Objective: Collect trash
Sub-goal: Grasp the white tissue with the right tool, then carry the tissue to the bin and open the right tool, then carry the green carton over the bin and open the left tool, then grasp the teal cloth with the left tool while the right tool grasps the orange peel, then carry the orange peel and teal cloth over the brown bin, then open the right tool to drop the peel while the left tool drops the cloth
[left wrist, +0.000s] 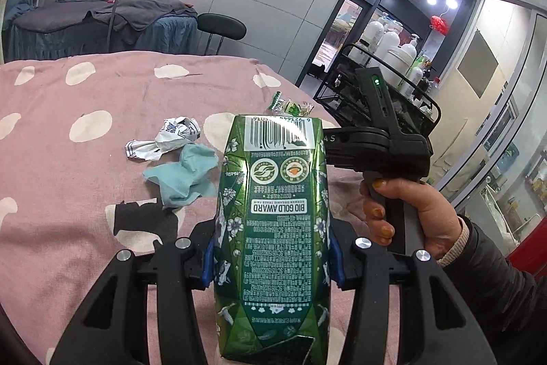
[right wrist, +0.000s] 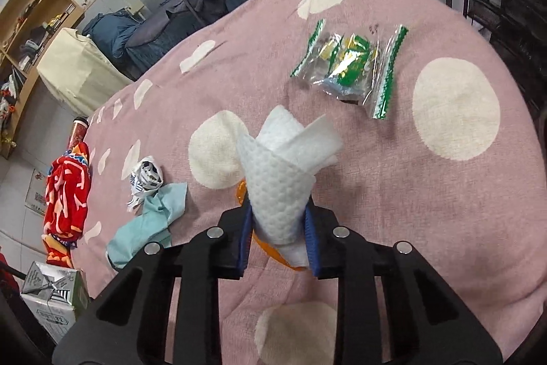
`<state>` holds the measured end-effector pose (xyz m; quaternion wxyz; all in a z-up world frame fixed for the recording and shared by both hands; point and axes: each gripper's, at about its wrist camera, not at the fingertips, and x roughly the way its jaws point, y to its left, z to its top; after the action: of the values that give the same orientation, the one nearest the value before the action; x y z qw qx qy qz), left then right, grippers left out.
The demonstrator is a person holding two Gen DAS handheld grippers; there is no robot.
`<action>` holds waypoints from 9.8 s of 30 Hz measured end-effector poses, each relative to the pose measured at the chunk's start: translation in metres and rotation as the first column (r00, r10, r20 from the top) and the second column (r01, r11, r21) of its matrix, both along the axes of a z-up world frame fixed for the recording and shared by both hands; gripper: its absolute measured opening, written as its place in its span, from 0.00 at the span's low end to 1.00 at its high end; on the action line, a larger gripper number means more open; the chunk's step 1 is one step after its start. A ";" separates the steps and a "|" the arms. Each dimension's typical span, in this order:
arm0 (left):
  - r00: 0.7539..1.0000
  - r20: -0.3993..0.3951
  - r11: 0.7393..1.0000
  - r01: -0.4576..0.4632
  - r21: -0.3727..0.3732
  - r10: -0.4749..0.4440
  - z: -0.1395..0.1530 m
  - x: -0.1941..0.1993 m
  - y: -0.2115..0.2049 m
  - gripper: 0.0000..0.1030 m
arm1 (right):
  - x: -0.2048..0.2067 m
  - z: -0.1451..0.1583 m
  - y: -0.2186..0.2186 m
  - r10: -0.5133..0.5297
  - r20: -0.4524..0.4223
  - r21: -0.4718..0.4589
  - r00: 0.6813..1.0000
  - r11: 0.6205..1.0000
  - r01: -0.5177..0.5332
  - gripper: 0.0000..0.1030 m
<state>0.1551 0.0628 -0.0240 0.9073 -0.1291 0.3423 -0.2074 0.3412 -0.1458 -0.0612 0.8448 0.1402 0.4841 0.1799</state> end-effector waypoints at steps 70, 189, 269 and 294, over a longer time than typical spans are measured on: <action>0.891 -0.032 0.892 0.451 -0.035 -0.452 0.009 0.052 -0.269 0.47 | -0.154 -0.029 -0.271 -0.525 0.179 -0.235 0.832 0.798 0.554 0.66; 0.985 -0.106 0.991 -0.129 0.045 0.133 -0.019 0.010 0.044 0.13 | 0.022 -0.042 0.066 0.146 -0.134 -0.321 0.980 0.929 -0.182 0.38; 0.896 -0.091 0.890 0.444 0.107 -0.435 -0.027 0.009 -0.314 0.13 | -0.170 -0.039 -0.299 -0.539 0.166 -0.186 0.826 0.805 0.563 0.60; 0.929 -0.107 0.909 0.370 0.193 -0.355 -0.027 0.068 -0.355 0.84 | -0.190 -0.034 -0.287 -0.521 0.164 -0.225 0.838 0.807 0.546 0.61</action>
<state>0.2233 -0.2926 -0.0505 0.8489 0.0258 0.4118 -0.3304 0.1508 -0.4332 -0.0954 0.8939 0.1486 0.4044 -0.1240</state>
